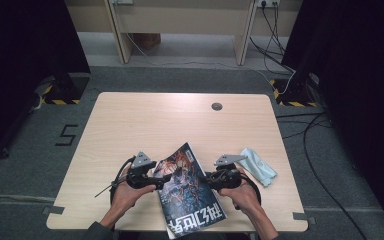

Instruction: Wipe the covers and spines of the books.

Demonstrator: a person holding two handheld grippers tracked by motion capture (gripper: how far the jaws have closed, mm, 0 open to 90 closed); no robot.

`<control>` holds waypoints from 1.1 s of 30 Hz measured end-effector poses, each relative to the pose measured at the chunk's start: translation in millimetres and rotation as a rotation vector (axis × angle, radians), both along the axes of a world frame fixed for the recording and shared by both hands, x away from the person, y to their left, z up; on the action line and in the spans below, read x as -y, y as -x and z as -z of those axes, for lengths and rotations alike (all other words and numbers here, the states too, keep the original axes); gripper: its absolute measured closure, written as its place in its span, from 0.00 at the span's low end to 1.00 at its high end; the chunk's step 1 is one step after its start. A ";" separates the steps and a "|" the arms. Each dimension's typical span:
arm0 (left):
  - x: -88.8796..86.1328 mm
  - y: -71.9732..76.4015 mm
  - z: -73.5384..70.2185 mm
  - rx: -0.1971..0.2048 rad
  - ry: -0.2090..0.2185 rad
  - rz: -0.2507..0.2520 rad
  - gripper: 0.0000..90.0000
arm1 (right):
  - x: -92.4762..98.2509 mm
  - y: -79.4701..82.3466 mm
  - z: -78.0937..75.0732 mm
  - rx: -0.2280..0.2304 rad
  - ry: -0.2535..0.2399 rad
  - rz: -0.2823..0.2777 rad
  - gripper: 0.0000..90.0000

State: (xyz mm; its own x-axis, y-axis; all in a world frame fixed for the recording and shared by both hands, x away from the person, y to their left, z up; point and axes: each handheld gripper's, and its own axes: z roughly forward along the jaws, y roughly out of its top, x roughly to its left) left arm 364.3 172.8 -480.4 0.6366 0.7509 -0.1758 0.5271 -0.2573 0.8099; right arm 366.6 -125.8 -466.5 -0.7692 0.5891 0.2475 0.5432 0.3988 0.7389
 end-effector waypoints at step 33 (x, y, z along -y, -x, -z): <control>2.5 -29.0 7.4 -0.013 0.061 0.302 0.29 | -10.9 16.9 -13.1 0.066 0.046 -0.174 0.89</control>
